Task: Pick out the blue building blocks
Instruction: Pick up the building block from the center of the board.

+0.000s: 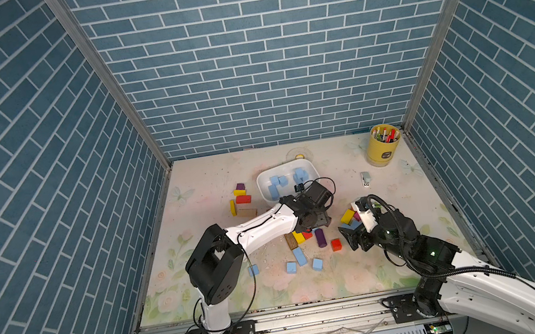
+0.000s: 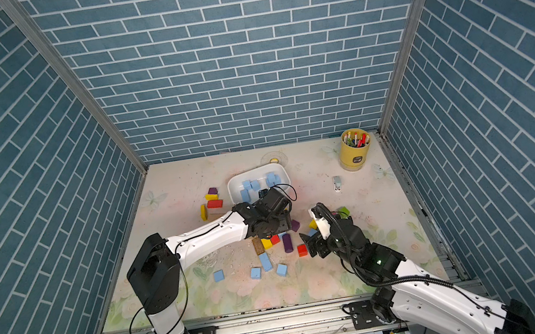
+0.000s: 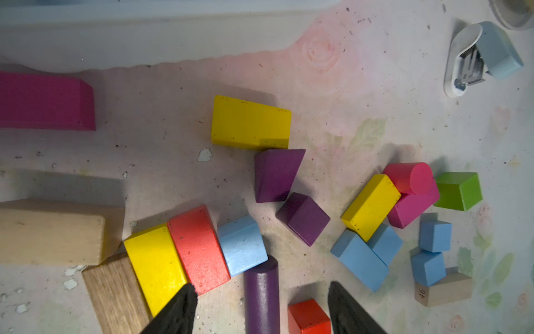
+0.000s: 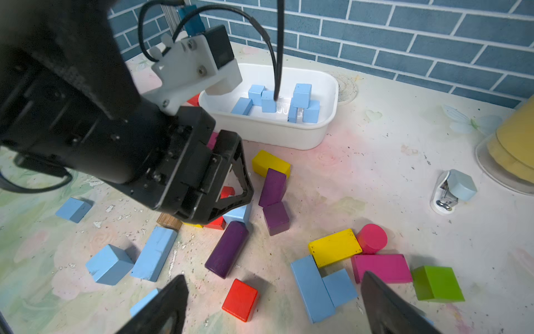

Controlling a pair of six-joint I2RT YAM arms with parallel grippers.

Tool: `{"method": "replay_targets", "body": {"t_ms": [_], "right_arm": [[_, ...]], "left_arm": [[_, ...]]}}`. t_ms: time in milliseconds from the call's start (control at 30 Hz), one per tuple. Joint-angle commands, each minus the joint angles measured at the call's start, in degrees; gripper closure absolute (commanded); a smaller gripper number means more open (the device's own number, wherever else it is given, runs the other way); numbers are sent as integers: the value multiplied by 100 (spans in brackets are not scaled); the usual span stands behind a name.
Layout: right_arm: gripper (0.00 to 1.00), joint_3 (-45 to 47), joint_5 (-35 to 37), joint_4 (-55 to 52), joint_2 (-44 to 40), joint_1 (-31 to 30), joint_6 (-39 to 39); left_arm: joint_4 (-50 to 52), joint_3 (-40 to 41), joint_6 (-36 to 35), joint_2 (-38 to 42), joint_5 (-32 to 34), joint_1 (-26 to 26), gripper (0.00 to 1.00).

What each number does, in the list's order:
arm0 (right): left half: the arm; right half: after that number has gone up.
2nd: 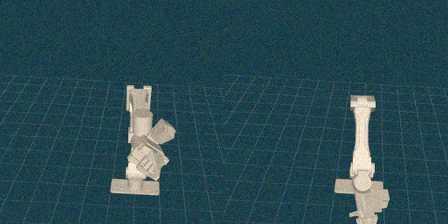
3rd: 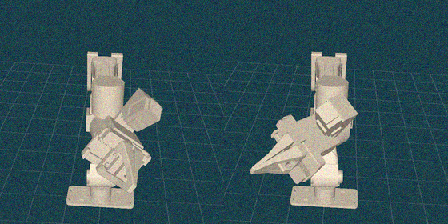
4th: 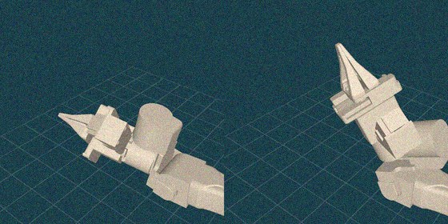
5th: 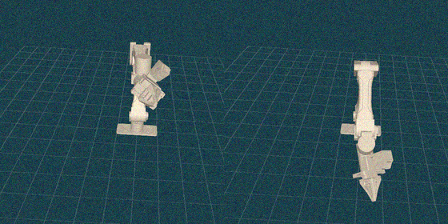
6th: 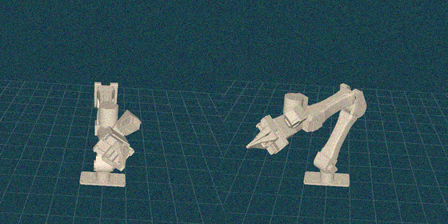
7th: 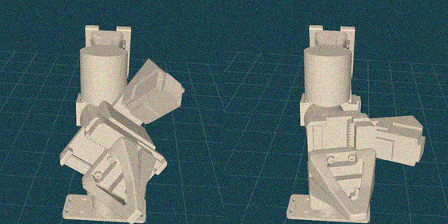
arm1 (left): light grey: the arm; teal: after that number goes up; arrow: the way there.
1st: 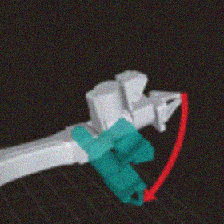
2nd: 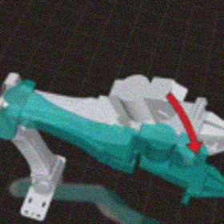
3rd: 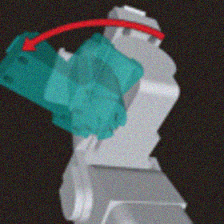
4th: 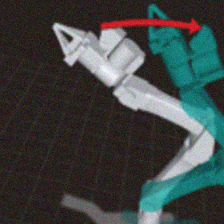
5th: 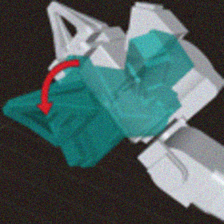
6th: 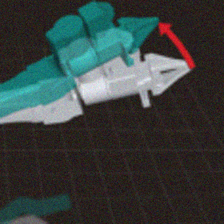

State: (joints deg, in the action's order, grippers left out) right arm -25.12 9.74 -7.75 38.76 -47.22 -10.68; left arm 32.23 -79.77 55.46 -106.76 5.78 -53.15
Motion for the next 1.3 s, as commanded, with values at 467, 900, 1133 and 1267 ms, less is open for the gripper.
{"method": "replay_targets", "body": {"t_ms": [467, 900, 1133, 1267], "right_arm": [[6, 148, 74, -97, -185, 10, -128], [6, 163, 101, -89, -191, 11, -101], [6, 170, 116, -85, -176, 6, -92], [5, 176, 112, -77, -185, 10, -92]], "left_arm": [[373, -367, 325, -741, 128, -99, 40], [565, -645, 228, -1065, 169, -100, 55], [642, -742, 141, -1073, 227, -91, 71], [700, -810, 54, -986, 319, -84, 79]]}}
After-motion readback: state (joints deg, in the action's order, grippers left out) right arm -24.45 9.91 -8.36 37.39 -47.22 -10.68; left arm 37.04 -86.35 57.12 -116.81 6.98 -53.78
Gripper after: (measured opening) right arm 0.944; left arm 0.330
